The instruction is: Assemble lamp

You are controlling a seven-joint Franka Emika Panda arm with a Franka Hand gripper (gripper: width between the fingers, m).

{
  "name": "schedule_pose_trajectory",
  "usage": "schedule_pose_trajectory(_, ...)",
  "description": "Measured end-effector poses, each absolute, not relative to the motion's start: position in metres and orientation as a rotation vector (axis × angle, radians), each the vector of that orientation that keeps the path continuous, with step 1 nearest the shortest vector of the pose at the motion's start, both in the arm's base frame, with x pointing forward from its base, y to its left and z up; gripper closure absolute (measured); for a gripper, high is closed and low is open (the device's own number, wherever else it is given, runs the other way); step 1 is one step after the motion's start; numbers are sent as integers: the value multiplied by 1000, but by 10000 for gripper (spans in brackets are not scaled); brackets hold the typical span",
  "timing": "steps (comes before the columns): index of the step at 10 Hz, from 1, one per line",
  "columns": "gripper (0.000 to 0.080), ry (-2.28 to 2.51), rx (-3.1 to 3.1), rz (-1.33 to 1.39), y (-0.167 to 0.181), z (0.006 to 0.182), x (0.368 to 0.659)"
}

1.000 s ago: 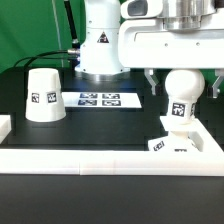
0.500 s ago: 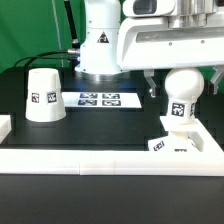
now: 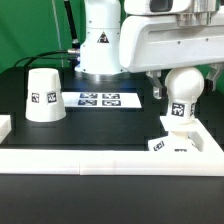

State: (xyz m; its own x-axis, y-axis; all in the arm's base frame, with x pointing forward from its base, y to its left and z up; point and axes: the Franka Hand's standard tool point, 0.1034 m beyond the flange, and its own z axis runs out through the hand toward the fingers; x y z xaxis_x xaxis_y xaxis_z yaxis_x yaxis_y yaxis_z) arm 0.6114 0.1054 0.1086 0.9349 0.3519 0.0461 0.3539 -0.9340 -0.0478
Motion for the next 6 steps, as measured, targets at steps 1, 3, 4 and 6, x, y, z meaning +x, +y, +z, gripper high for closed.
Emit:
schedule_pose_trajectory(1,101,-614,-3024,-58,106,109,611)
schedule_pose_trajectory(3,101,-858,-2968,-64,103,109,612)
schedule_pose_trajectory(4,101,-941,-2947,-66,103,109,612)
schedule_pose_trajectory(6,101,-1152,-2884,-67,102,109,612)
